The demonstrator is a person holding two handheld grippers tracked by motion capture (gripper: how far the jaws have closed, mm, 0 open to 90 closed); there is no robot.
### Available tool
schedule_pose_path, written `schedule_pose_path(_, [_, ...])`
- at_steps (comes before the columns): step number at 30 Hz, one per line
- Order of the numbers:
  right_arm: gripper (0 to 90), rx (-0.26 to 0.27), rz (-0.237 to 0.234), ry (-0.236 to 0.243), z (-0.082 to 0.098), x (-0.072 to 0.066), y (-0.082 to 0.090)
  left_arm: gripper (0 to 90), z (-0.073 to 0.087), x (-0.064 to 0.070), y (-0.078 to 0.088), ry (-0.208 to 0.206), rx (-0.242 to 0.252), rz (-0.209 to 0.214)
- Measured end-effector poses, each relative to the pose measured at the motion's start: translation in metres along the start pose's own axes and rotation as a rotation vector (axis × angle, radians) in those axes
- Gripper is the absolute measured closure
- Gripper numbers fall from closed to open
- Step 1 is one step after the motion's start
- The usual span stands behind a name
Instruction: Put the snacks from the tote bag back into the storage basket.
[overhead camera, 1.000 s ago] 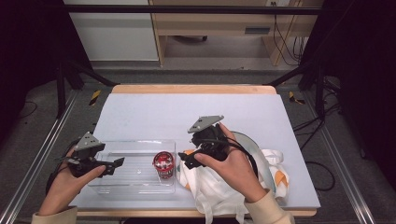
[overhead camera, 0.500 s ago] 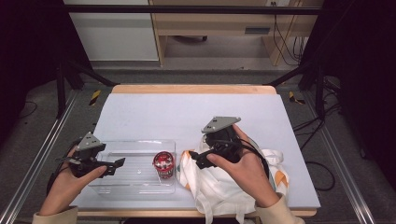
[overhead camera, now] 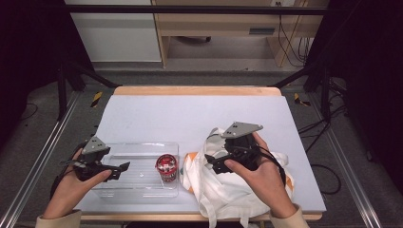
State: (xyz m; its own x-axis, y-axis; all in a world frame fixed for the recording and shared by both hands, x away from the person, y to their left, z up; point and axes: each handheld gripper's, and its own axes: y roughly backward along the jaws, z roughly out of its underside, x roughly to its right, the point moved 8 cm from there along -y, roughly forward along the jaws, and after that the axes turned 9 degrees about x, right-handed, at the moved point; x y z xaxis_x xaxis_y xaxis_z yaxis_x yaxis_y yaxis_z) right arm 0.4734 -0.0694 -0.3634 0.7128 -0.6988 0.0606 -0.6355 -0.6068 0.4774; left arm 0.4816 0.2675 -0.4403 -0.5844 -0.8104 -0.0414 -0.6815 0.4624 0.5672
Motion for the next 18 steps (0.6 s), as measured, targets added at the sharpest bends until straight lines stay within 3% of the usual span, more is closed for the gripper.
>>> schedule_pose_path(8, [6.4, 0.021, 0.053, -0.023, 0.005, 0.014, 0.011, 8.4, 0.0, 0.003, -0.001, -0.004, -0.001, 0.002])
schedule_pose_path(18, [5.9, 0.073, 0.161, -0.073, 0.007, 0.045, 0.039, 7.8, -0.001, 0.003, -0.001, -0.008, 0.0, 0.007])
